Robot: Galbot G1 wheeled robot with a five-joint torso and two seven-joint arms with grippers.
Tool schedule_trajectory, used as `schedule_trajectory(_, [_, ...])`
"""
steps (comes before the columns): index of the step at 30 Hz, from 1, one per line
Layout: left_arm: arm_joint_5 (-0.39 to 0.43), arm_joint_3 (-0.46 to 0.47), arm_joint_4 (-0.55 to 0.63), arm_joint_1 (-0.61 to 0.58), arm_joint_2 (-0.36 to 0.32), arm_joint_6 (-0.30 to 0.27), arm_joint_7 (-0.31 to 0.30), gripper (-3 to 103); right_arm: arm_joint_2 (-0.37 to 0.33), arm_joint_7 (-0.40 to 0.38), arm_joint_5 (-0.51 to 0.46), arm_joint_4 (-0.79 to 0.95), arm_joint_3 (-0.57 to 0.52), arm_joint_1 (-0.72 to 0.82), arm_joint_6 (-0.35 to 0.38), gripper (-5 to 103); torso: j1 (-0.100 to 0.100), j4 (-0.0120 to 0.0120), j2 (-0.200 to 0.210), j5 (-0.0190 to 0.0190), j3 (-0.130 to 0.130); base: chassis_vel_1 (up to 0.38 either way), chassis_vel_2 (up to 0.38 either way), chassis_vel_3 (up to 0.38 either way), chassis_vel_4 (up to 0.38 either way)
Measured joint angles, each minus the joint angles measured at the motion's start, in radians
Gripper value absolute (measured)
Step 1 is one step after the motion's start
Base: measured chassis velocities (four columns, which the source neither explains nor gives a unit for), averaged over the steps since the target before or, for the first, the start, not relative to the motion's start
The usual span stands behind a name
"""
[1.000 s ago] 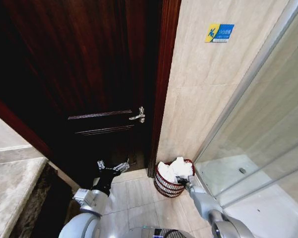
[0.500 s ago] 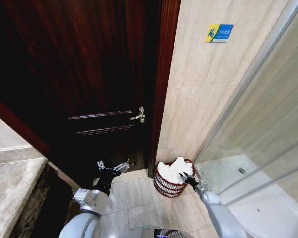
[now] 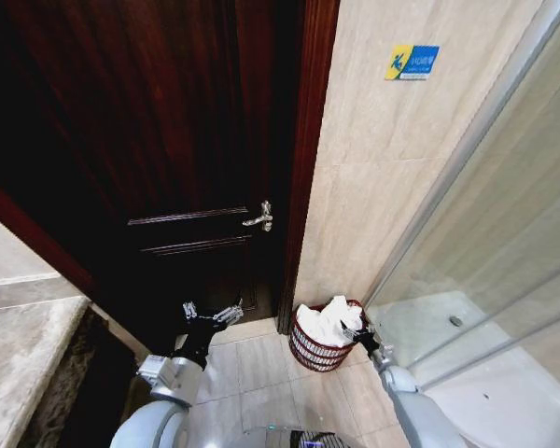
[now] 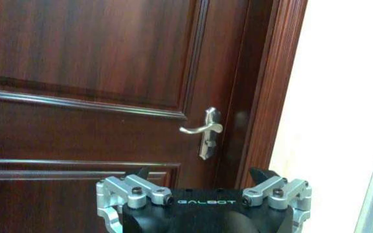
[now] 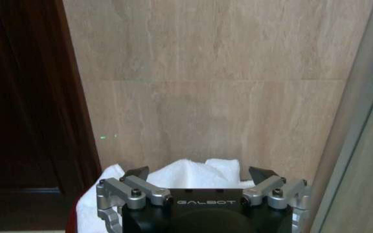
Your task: Discard the used towel into the hamper.
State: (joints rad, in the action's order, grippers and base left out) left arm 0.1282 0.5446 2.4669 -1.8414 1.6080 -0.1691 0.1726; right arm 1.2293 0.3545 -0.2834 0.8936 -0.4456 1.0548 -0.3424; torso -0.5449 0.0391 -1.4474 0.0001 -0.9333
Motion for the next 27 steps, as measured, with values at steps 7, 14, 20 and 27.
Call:
schedule_trajectory(7, [0.0, 0.0, 0.0, 0.0, 0.0, 0.0, 0.0, 100, -0.006, 0.026, -0.004, -0.01, 0.001, 0.004, -0.011, 100, 0.0, 0.0, 0.0, -0.0001, 0.0, -0.004, -0.007, -0.005, -0.006])
schedule_trajectory(14, [0.0, 0.0, 0.0, 0.0, 0.0, 0.0, 0.0, 100, -0.006, 0.037, -0.004, -0.015, 0.002, 0.005, -0.015, 100, 0.0, -0.0003, 0.0, -0.0002, 0.0, -0.046, -0.043, -0.044, -0.049])
schedule_trajectory(20, [0.0, 0.0, 0.0, 0.0, 0.0, 0.0, 0.0, 100, 0.002, 0.042, -0.003, -0.019, 0.004, 0.007, -0.021, 100, 0.0, 0.0, 0.0, 0.0001, 0.0, -0.013, -0.016, -0.016, -0.021])
schedule_trajectory(27, [0.0, 0.0, 0.0, 0.0, 0.0, 0.0, 0.0, 100, 0.006, 0.046, -0.003, -0.026, 0.005, 0.006, -0.026, 100, 0.0, 0.0, 0.0, -0.0001, 0.0, 0.0, 0.0, 0.0, 0.0])
